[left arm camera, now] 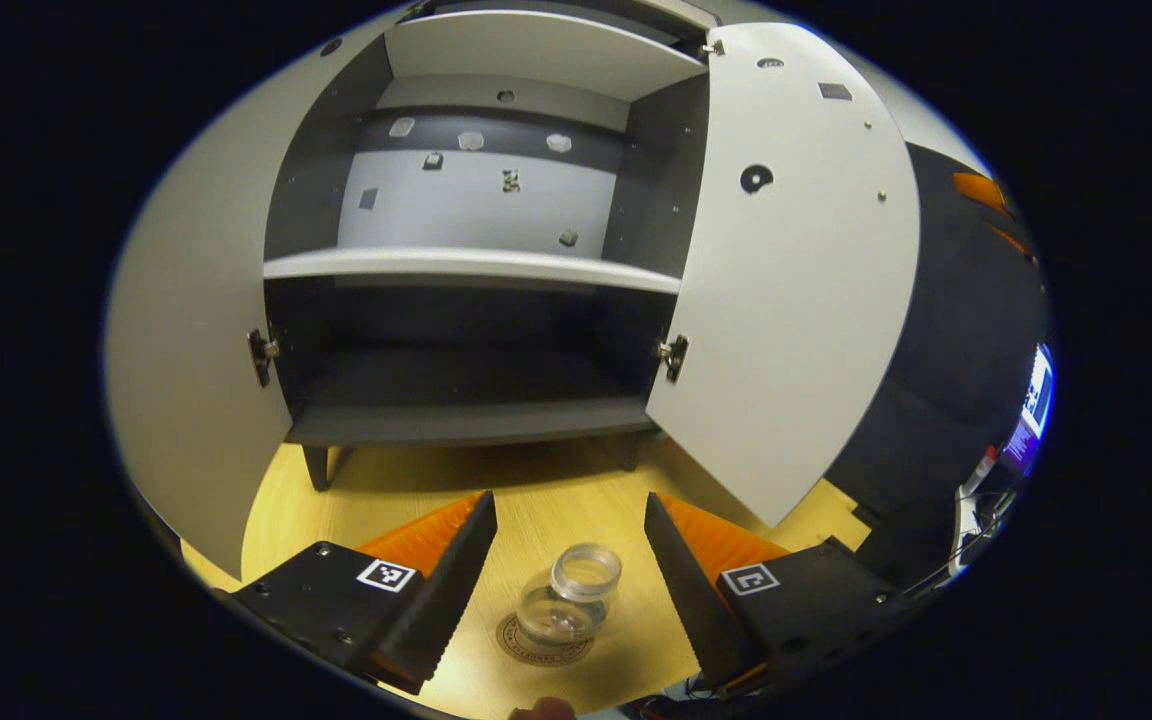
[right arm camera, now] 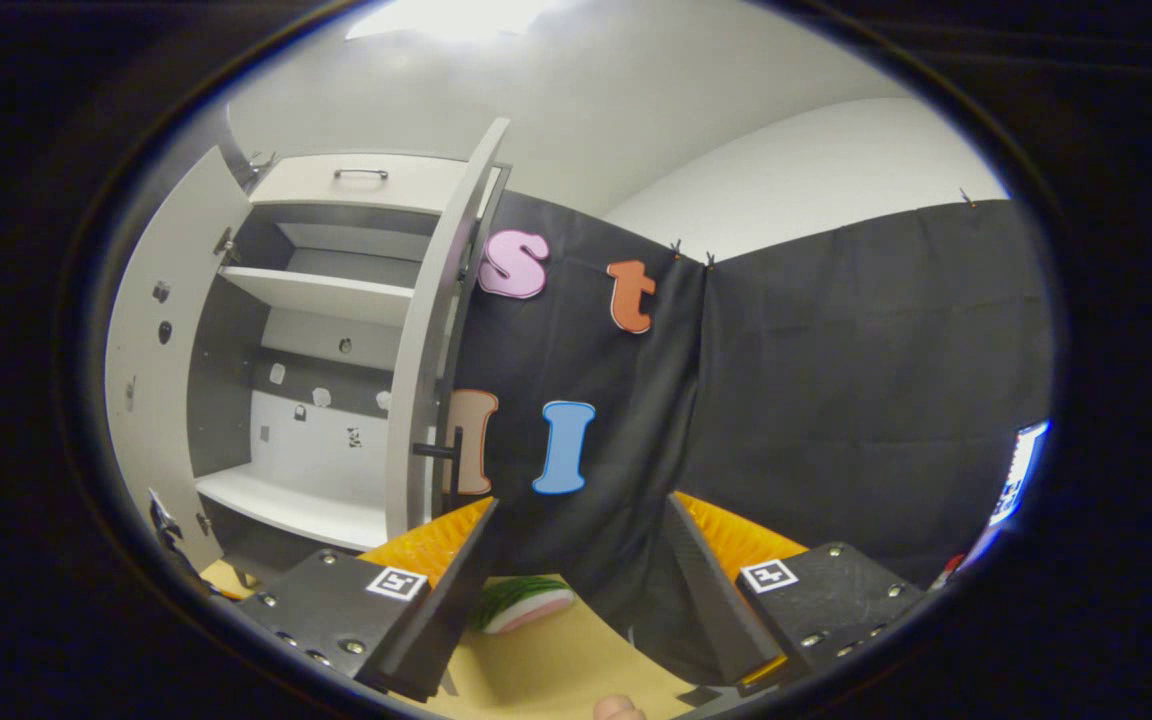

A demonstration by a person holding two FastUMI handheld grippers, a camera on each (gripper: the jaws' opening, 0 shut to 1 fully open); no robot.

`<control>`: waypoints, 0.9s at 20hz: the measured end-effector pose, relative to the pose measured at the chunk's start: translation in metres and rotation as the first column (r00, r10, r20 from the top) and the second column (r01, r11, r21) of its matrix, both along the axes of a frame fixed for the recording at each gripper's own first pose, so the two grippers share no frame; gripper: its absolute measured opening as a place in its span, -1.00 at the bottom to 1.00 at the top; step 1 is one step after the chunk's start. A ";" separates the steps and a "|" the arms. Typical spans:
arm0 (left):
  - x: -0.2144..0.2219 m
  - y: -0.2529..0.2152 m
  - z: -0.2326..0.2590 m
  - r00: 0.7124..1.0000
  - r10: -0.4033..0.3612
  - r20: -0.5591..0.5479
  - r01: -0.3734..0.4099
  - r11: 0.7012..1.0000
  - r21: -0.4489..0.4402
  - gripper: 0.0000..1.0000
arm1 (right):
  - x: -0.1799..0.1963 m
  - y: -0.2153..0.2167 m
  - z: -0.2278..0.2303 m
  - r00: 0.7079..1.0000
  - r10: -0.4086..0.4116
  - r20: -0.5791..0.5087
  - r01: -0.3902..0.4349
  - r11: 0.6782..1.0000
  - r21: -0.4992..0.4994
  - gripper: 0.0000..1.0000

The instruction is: Grasp the bottle in the cabinet with the left hand and place it on the coaster, then close the right door with the right hand and the left door with the left hand.

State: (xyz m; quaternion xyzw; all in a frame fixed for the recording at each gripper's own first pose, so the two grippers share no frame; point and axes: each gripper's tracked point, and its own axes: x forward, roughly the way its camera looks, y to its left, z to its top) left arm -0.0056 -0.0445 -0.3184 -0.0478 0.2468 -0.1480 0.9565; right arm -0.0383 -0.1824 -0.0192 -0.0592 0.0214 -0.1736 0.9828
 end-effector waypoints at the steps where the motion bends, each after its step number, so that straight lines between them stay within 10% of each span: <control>1: 0.003 0.001 0.015 1.000 0.008 0.024 -0.008 1.000 -0.005 0.90 | 0.005 0.002 0.001 1.000 0.012 0.004 -0.012 1.000 0.001 0.97; 18: 0.002 0.058 0.173 0.943 0.212 0.255 -0.220 0.976 0.002 0.89 | 0.073 0.057 0.007 0.949 0.310 0.048 -0.313 0.946 0.085 0.95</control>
